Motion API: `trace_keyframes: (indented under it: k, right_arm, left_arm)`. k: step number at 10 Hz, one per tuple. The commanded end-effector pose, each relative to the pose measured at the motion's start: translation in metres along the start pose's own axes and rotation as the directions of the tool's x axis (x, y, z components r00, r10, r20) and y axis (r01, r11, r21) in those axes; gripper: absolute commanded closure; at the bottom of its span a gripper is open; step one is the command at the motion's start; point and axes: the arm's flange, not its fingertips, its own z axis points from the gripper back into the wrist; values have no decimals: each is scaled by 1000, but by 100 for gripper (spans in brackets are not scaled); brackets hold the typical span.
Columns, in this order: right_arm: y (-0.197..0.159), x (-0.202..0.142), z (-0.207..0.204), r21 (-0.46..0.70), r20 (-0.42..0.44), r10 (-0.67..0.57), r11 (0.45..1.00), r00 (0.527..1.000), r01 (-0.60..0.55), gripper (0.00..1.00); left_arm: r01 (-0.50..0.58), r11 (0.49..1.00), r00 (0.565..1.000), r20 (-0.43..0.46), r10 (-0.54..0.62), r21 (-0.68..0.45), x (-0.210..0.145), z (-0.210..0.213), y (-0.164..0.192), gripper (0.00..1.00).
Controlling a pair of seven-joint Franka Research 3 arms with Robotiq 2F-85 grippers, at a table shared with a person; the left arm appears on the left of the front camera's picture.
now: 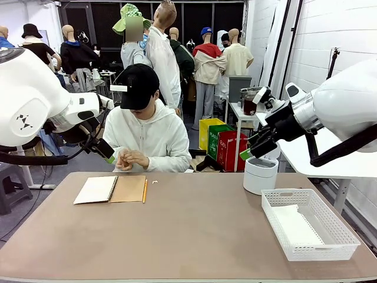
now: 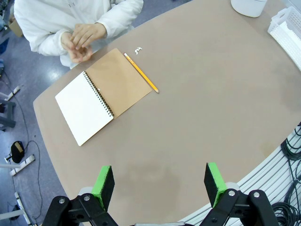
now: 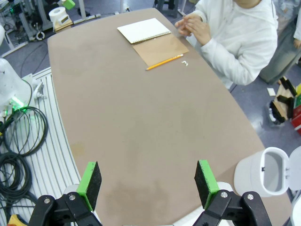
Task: Sort the paper based on its condition.
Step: If a person hands you a paper, place it in the Organizing basket , and if it's crumpled, put it in the Trash can.
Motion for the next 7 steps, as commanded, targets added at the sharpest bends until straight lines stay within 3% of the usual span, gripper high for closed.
trace_keyframes:
  k: [1, 7]
  right_arm:
    - [0, 0, 0, 1, -2, 8, 1000, 1000, -8, 0]
    - [0, 0, 0, 1, -2, 8, 1000, 1000, -8, 0]
  left_arm:
    - [-1, 1000, 1000, 0, 1, -1, -1, 0, 1, 0]
    - [-1, 1000, 1000, 0, 1, -1, -1, 0, 1, 0]
